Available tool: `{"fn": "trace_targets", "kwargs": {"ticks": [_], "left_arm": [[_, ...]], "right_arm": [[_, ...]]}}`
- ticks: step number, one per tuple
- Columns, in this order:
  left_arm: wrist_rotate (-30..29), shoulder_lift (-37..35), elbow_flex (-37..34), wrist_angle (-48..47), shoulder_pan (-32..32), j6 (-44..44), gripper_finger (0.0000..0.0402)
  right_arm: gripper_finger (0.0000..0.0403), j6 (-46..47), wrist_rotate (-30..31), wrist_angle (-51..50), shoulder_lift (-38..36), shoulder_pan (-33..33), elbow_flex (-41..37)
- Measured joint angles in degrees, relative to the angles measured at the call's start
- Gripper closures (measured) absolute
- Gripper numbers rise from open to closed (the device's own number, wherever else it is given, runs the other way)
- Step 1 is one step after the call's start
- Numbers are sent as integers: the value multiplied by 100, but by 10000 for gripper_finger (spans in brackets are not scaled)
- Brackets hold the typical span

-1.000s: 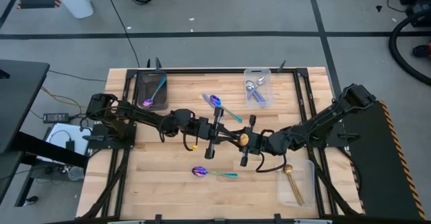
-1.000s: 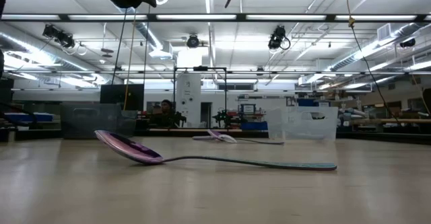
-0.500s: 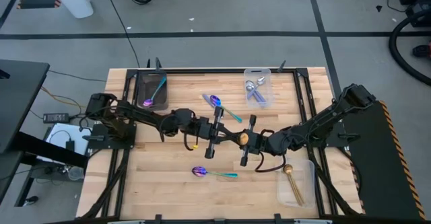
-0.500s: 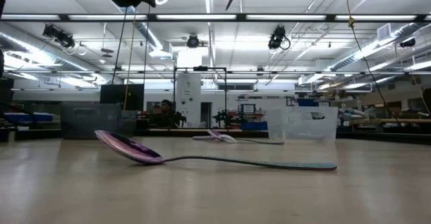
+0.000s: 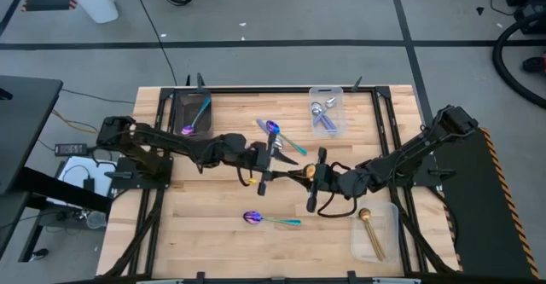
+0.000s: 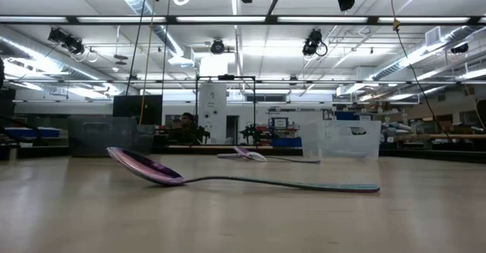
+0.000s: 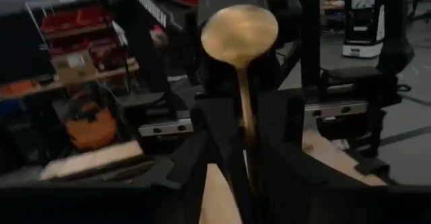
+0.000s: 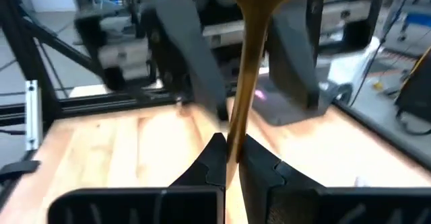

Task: Sort silverware by color (type)
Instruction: Put the gold spoon into the bottom transparent bin

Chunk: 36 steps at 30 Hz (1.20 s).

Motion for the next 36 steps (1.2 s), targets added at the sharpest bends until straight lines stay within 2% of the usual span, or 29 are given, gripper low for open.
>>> {"fn": "trace_targets", "kwargs": {"ticks": [6, 14, 23, 31, 36], "left_arm": [[-61, -551, 1, -927, 16, -350, 256], [-22, -1129, 5, -2464, 44, -350, 255], [-11, -1146, 4, -3984, 17, -350, 255], [-13, -1140, 4, -4207, 14, -153, 255], [-20, -1140, 2, -4204, 31, -46, 255]], "right_arm": [[379, 772, -390, -399, 9, 18, -2], [379, 2468, -1073, -1687, 9, 16, -11], [373, 4220, -2444, -1942, 9, 4, -11], [370, 5881, -3390, -2692, 9, -2, -9], [370, 6724, -4248, -3258, 9, 20, -9]]}}
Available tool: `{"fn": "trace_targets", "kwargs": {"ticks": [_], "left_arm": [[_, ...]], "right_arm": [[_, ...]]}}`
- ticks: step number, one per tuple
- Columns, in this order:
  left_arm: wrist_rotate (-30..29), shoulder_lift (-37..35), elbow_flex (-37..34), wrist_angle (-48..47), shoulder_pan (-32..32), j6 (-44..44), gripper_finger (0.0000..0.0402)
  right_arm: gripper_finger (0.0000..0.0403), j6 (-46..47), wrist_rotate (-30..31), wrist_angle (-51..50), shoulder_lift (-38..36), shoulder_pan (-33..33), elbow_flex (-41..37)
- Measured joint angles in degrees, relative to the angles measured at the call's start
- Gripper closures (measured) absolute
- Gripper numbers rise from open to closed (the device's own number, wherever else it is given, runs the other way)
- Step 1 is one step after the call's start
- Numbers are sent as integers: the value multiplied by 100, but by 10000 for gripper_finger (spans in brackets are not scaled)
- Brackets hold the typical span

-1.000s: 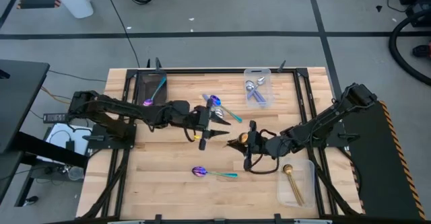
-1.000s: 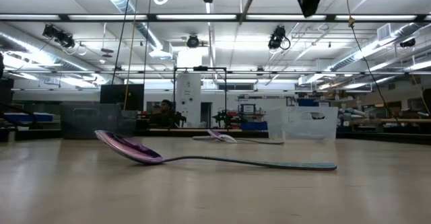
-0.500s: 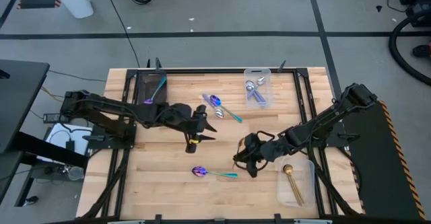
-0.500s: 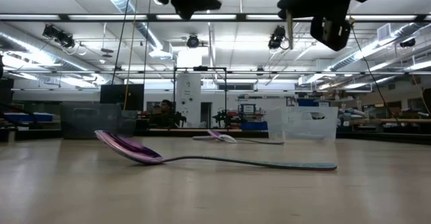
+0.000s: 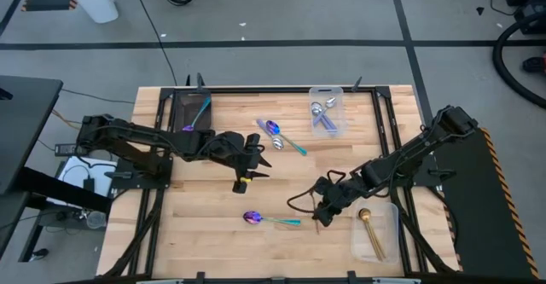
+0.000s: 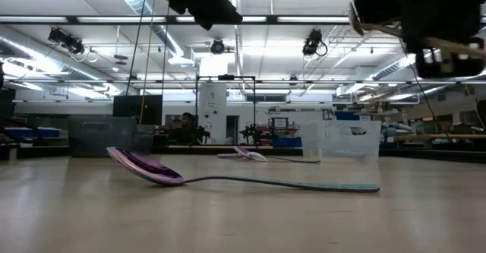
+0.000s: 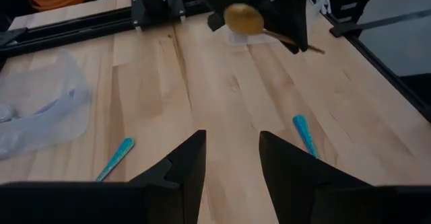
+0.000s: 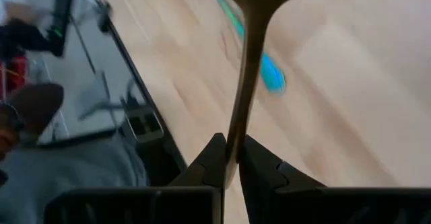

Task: Sort silverware by color (type)
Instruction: Put the gold spoon into the bottom transparent bin

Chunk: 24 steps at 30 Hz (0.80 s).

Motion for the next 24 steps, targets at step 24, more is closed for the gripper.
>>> {"fn": "trace_targets", "kwargs": {"ticks": [24], "left_arm": [[-9, 4, 2, -18, 0, 281, 255]], "right_arm": [[369, 1295, -3564, -993, -17, 152, 0]]}}
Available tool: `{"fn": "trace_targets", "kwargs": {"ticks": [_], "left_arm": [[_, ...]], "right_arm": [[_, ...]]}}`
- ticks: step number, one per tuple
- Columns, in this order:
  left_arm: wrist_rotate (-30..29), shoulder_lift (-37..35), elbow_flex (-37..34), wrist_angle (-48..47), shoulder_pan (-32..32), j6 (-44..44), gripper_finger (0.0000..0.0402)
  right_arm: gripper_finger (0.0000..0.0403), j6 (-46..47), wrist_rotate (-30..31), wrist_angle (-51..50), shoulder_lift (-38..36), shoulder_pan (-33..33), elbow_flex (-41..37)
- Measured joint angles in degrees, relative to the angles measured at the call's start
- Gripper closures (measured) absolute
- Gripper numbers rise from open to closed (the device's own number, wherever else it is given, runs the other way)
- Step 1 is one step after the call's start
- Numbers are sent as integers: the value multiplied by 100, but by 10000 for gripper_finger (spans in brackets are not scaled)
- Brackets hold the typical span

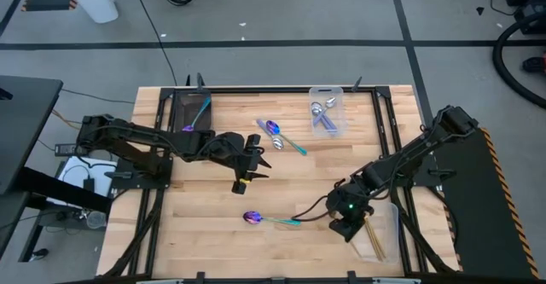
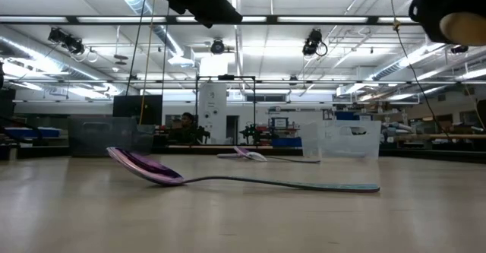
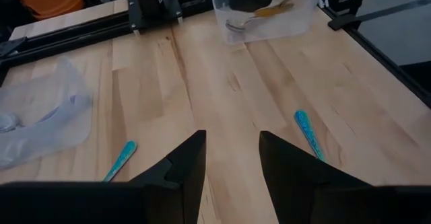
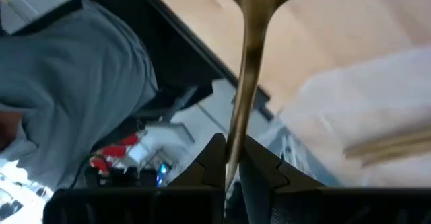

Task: Sort silverware by color (type)
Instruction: Put the gold spoon into the bottom transparent bin

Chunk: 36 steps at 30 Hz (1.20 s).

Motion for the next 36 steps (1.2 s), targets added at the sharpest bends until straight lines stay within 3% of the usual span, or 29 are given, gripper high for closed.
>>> {"fn": "trace_targets", "kwargs": {"ticks": [15, 23, 36], "left_arm": [[0, 0, 0, -21, 0, 18, 255], [0, 0, 0, -26, 0, 16, 255], [2, 0, 0, -27, 0, 14, 255]], "right_arm": [[368, 698, -872, -1166, -2, 568, 0], [368, 803, -880, -2129, -2, 782, 0], [368, 1454, -465, -2400, -2, 988, 2]]}}
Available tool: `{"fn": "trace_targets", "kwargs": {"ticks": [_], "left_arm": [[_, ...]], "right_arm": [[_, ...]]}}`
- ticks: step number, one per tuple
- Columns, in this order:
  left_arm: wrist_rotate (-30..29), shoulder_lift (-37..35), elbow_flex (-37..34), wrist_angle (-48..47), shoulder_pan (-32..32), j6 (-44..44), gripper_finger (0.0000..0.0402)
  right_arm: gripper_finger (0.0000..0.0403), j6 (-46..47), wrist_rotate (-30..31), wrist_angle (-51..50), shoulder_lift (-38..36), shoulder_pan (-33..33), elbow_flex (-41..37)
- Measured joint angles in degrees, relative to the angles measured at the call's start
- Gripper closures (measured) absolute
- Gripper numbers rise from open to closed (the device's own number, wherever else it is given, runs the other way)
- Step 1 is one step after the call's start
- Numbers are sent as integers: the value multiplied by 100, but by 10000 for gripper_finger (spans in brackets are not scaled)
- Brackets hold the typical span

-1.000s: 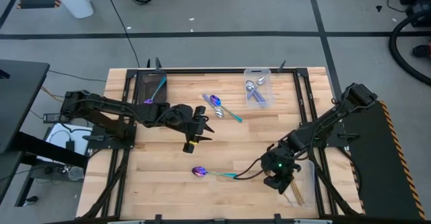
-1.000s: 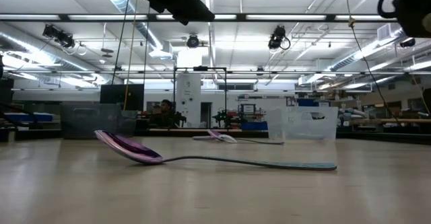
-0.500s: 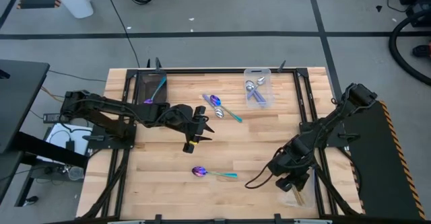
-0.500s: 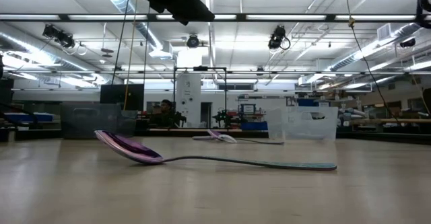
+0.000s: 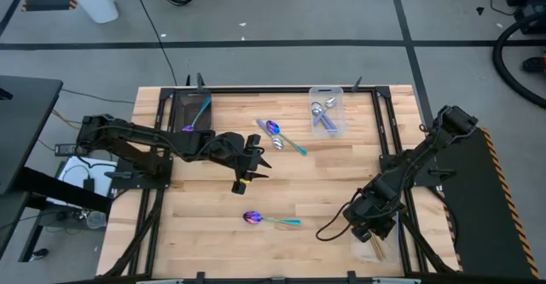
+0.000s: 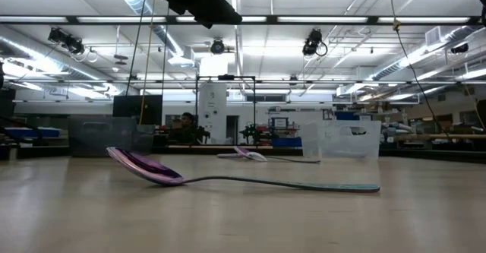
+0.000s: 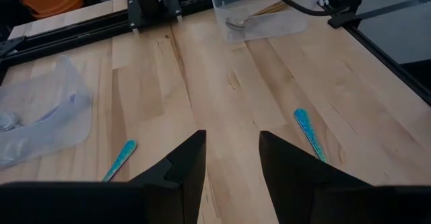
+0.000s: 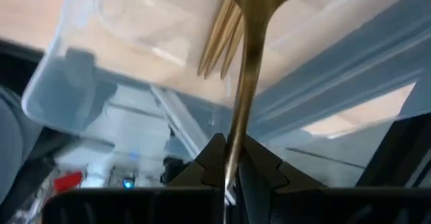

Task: Sort silverware by color (type)
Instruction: Put the gold spoon into the bottom transparent bin

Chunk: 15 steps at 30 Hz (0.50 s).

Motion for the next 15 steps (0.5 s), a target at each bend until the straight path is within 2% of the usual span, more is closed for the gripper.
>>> {"fn": "trace_targets", "kwargs": {"ticks": [5, 15], "left_arm": [[2, 0, 0, -1, 0, -2, 255], [2, 0, 0, 1, 0, -2, 255]], "right_arm": [[368, 357, 451, -22, 0, 97, 0], [368, 836, 938, -9, 0, 473, 0]]}}
